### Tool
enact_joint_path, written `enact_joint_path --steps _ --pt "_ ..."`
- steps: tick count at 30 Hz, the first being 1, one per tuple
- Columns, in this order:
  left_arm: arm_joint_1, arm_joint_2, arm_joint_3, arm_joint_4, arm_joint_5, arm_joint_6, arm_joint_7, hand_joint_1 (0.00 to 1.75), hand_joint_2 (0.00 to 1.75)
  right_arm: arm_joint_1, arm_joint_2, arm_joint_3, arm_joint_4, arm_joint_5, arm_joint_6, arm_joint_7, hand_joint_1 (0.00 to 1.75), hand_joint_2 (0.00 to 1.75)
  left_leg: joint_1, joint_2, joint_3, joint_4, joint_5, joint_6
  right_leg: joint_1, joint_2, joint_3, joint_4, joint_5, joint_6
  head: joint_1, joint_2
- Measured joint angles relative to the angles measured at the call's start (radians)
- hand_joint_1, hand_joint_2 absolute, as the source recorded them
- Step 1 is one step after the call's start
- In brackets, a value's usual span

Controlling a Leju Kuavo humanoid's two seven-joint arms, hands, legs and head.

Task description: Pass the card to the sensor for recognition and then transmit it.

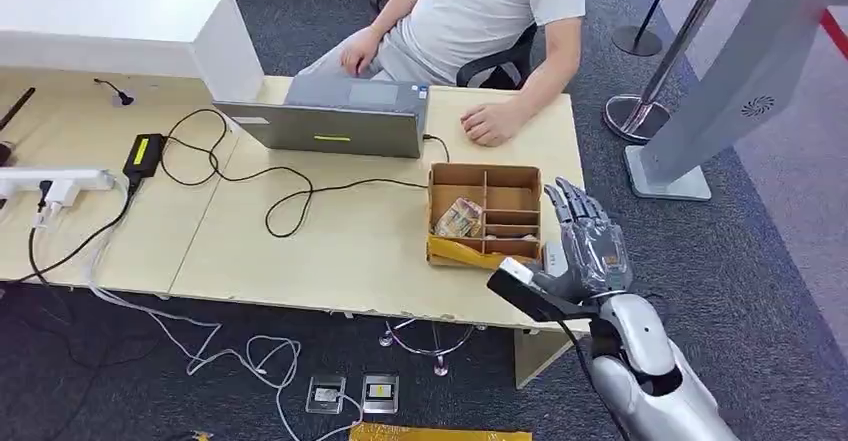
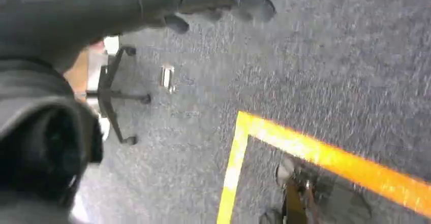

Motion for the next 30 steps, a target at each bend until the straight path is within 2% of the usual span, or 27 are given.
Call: enact_joint_path --steps 4,14,30 --pt "0.000 -0.021 0.000 -0.002 -0.003 -0.008 0.000 0.00 0.00 -0.013 0.035 0.001 0.027 0.003 0.007 -0.001 0.00 1.75 0.000 -0.001 0.000 0.000 0.000 0.000 0.000 0.000 0.000 0.000 0.000 0.000 0.000 0.000" --pt "0.001 -0.031 0.000 -0.002 -0.013 -0.013 0.000 0.00 0.00 -0.064 0.099 0.002 0.068 0.023 0.071 0.004 0.00 1.75 0.000 0.000 0.000 0.000 0.000 0.000 0.000 0.000 0.000 0.000 0.000 0.000 0.000 0.000" --pt "0.001 -0.036 0.000 -0.002 -0.021 -0.024 0.000 0.00 0.00 -0.074 0.141 0.002 0.087 0.051 0.158 0.035 0.00 1.75 0.000 0.000 0.000 0.000 0.000 0.000 0.000 0.000 0.000 0.000 0.000 0.000 0.000 0.000"
